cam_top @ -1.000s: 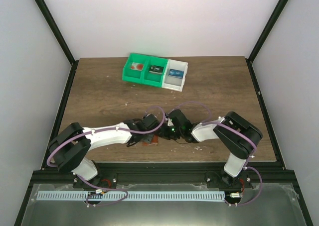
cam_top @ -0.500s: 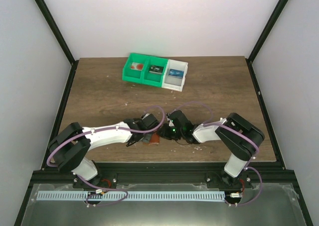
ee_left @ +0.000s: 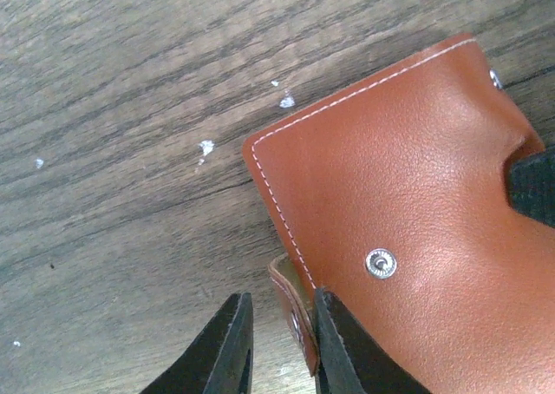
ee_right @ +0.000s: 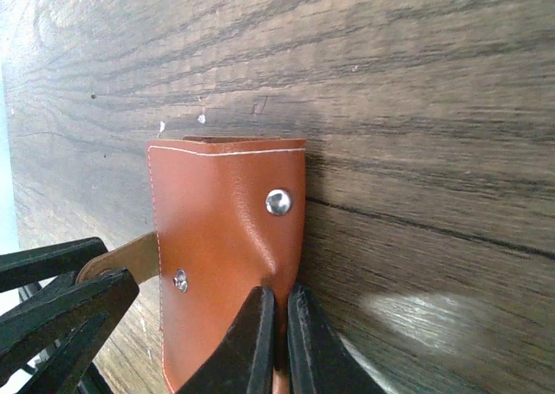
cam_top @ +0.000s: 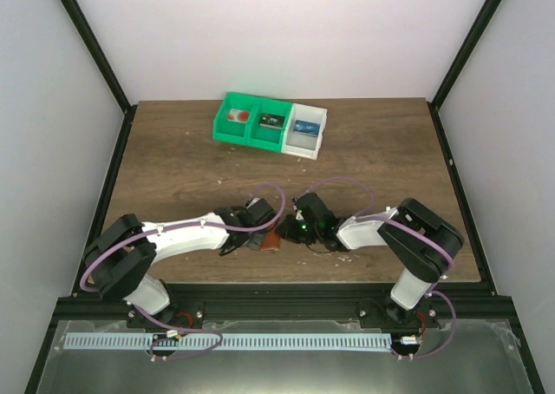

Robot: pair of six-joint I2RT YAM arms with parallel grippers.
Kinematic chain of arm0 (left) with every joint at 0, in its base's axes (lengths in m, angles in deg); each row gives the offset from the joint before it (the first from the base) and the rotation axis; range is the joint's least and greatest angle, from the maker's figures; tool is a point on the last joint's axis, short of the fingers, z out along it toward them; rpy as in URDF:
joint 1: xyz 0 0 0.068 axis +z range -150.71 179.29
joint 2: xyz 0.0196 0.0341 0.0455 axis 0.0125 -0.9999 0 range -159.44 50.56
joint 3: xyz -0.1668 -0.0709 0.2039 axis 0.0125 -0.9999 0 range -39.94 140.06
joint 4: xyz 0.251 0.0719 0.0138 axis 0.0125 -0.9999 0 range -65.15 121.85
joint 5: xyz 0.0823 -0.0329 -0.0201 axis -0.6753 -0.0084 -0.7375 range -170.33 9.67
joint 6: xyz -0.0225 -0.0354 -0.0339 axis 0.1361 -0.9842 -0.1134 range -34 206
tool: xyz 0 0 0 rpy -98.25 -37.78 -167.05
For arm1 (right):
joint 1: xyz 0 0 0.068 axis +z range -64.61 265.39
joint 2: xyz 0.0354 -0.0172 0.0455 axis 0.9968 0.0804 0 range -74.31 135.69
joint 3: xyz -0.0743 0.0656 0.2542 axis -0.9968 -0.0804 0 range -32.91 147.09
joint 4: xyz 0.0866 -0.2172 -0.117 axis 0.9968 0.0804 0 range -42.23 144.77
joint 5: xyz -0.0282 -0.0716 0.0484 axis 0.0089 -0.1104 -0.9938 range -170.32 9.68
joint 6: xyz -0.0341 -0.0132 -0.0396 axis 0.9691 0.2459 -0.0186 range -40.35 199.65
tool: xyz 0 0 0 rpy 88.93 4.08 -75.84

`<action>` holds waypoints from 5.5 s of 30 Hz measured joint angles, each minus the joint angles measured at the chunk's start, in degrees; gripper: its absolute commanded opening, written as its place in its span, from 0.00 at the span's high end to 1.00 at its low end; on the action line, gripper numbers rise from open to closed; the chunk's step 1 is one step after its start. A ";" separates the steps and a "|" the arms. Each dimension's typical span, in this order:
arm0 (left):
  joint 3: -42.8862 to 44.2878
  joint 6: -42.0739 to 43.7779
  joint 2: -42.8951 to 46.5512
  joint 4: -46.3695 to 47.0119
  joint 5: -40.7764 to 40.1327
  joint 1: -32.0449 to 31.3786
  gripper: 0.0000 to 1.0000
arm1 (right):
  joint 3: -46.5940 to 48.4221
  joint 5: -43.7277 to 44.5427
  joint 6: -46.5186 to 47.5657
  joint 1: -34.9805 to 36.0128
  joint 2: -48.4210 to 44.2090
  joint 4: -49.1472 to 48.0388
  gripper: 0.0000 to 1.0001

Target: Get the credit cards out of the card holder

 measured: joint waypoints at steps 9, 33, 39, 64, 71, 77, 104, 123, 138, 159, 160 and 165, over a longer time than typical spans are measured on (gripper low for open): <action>-4.81 -1.46 3.15 5.77 6.23 0.98 1.00 | 0.15 4.31 2.80 -0.07 -3.74 7.13 0.65; -18.45 -7.28 18.23 27.41 31.54 9.44 1.00 | 7.37 6.45 13.38 4.55 -6.25 21.73 0.27; -18.69 -7.96 17.75 29.29 33.14 9.44 1.00 | 8.39 7.41 13.62 6.21 -5.77 22.62 0.23; -18.95 -8.90 20.59 29.09 33.46 9.49 1.00 | 8.70 9.94 15.21 9.20 -12.24 28.98 0.14; -18.95 -9.11 20.57 29.14 34.32 9.49 1.00 | 8.70 12.13 14.99 9.49 -12.31 30.95 0.25; -19.30 -9.27 20.74 29.14 34.21 9.49 1.00 | 8.70 16.48 14.73 9.57 -12.55 34.23 0.38; -23.12 -7.50 19.98 28.39 29.88 9.57 1.00 | 2.60 24.04 13.07 3.98 -16.24 32.50 0.99; -23.45 -8.17 20.39 26.01 32.46 17.53 0.70 | -8.26 15.47 7.65 4.00 -24.00 21.33 1.00; -27.52 -13.84 24.90 36.52 42.45 18.45 0.28 | -11.89 14.16 4.57 4.13 -28.35 17.31 0.99; -31.26 -15.93 9.94 57.66 51.43 18.45 0.59 | -15.87 14.23 1.16 4.13 -30.12 14.34 0.99; -31.26 -16.11 9.68 58.31 51.80 18.45 0.61 | -15.87 14.23 1.11 4.13 -30.10 14.34 1.00; -30.97 -16.28 8.76 59.41 52.52 18.45 0.64 | -16.24 14.23 1.01 4.13 -30.10 13.73 0.99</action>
